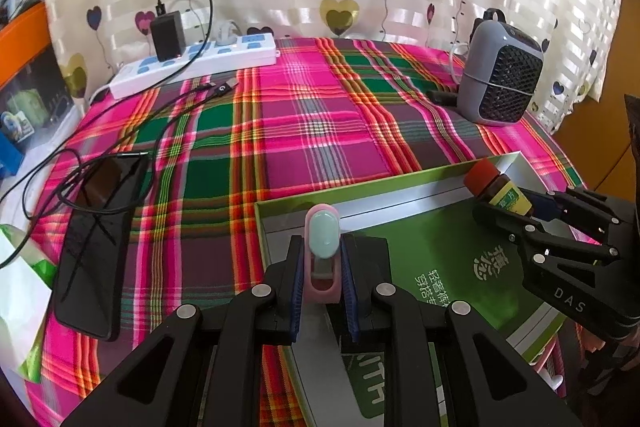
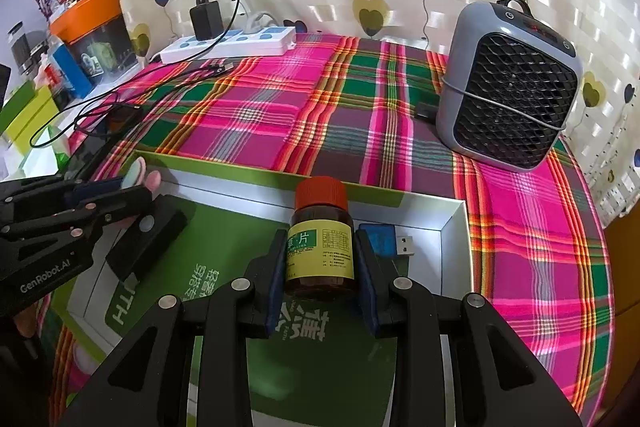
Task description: Organize rigid objects
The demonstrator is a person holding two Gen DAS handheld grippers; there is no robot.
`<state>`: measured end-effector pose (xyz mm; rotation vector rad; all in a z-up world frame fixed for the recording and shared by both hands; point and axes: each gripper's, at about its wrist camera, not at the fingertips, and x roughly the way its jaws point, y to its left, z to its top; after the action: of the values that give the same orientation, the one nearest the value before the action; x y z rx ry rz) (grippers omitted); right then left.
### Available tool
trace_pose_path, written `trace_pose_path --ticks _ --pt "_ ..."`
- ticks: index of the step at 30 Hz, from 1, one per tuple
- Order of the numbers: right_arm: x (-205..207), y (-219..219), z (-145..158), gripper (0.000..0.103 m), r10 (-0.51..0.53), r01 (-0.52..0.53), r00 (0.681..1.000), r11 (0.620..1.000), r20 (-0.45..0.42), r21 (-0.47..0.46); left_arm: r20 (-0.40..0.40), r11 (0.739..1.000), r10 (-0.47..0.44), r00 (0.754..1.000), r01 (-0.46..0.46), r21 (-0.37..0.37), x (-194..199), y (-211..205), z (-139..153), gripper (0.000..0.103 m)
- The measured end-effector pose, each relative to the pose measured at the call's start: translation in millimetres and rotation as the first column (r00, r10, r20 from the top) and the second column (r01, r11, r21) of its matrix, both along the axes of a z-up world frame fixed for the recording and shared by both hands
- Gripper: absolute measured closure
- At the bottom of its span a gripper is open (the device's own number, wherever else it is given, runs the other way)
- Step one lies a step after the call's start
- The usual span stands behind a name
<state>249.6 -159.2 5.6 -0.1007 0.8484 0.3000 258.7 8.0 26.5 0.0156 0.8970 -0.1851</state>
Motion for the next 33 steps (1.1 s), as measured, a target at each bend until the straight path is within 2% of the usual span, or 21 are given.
trace_pose_path --ticks 15,33 --pt "4.3 0.1 -9.5 0.070 -0.004 0.005 0.999 1.000 -0.048 0.024 0.000 1.000 -0.001 1.000 0.001 -0.005 0.5 0.9 -0.7 0.086" --pt "5.4 0.4 -10.5 0.070 -0.009 0.011 0.999 0.999 -0.047 0.035 0.001 1.000 -0.001 1.000 0.001 -0.001 0.9 1.1 -0.2 0.085"
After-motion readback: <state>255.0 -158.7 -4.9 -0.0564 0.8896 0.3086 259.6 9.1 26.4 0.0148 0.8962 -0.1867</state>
